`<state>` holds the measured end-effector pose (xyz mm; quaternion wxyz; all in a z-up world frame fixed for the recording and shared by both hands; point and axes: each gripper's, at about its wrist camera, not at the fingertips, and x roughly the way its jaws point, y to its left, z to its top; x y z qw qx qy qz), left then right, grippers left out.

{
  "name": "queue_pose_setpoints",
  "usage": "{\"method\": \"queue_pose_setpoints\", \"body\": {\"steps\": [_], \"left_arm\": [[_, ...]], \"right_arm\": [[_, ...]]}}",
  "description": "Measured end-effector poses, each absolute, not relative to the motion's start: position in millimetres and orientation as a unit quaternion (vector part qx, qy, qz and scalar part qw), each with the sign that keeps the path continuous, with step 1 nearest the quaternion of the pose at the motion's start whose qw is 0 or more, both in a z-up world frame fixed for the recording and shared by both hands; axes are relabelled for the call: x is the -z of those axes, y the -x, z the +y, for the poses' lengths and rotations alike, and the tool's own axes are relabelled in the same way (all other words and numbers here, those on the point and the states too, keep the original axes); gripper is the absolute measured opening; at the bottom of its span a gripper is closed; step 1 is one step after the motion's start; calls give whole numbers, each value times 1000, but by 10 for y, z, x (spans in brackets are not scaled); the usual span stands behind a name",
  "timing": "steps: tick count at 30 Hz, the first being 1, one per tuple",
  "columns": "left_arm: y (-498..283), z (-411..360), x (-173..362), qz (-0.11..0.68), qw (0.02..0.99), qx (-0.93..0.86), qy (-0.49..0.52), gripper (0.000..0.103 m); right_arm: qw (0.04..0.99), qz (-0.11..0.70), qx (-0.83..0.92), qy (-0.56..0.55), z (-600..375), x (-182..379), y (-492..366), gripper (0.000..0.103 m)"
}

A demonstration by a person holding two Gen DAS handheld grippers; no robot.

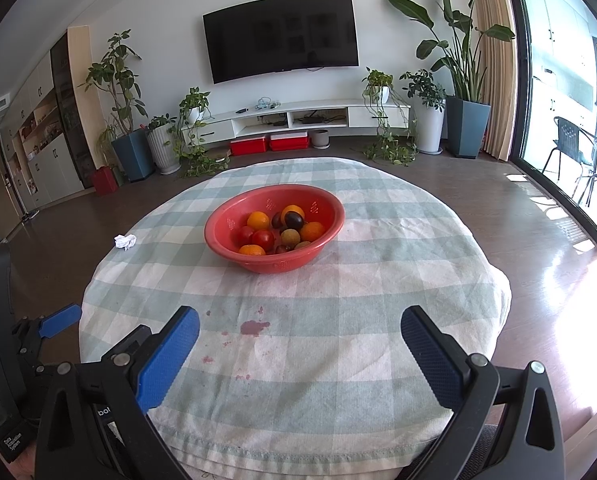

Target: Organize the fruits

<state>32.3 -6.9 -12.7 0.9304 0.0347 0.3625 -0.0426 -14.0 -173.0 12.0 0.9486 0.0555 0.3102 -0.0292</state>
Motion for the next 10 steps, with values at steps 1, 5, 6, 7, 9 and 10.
{"method": "queue_pose_setpoints", "body": {"steps": [1,5,6,7,9,10], "left_arm": [[-325,-70,119,362,930,43,-33,103],[-295,-76,126,357,932,46,-35,103],[-282,-85,135,356,933,45,-38,103],[-279,-84,137,356,933,45,-36,103],[-261,-81,151,355,933,47,-35,103],[-254,-105,159,354,933,49,-36,103]], "right_arm": [[948,311,29,-55,-1728,-123,138,103],[948,312,30,-56,-1747,-81,152,103],[948,313,30,-57,-1757,-60,162,103],[948,313,30,-57,-1757,-61,162,103],[947,313,31,-57,-1767,-41,166,103],[947,314,30,-57,-1768,-42,166,103]]}}
